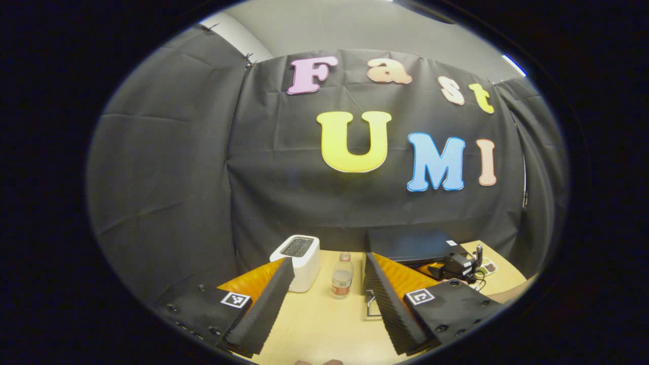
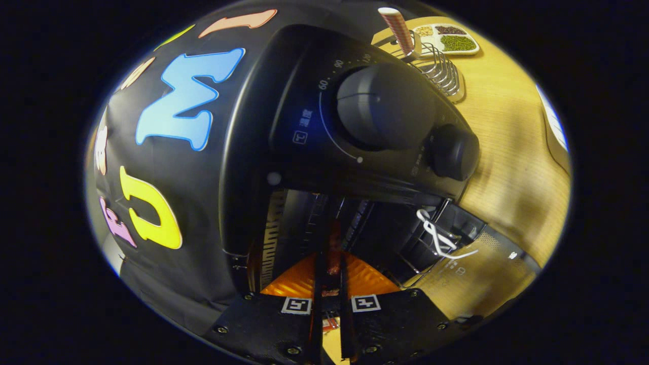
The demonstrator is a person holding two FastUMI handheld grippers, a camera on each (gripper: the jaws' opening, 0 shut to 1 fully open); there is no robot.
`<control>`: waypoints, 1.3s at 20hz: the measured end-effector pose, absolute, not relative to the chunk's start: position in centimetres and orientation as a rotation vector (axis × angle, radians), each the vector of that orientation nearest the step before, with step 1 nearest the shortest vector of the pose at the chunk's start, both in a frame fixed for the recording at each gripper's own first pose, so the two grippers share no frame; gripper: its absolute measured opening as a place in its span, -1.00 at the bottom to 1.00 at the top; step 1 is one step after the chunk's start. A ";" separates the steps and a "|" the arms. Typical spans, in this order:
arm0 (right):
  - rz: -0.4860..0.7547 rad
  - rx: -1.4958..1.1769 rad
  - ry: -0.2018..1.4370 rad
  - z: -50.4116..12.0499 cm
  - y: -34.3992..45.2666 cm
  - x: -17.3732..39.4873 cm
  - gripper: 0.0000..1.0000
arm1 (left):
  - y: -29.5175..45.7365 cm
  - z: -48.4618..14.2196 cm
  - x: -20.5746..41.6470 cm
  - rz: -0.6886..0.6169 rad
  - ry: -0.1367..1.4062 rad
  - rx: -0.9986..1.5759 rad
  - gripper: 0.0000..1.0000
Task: Open the electric oven with the left hand, put the food in, and close the electric oven.
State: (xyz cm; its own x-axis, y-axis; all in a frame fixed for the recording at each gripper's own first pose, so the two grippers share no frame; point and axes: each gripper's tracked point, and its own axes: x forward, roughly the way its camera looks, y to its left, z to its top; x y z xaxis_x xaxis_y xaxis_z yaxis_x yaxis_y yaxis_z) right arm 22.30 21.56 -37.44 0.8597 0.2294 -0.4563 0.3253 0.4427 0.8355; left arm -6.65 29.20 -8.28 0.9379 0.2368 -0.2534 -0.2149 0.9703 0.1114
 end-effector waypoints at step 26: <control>0.105 0.199 0.315 -19.0 12.9 9.9 0.12 | 13.6 -8.9 -0.2 -0.033 0.205 0.002 0.82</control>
State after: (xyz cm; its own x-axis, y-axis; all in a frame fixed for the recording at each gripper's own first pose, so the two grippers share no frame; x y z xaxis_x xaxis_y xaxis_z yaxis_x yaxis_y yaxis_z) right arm 9.91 12.87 -18.97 0.9455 0.1337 -0.2970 -0.0719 0.9751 0.2100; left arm -0.23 13.56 -8.92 0.9786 -0.0321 -0.2032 0.0325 0.9995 -0.0015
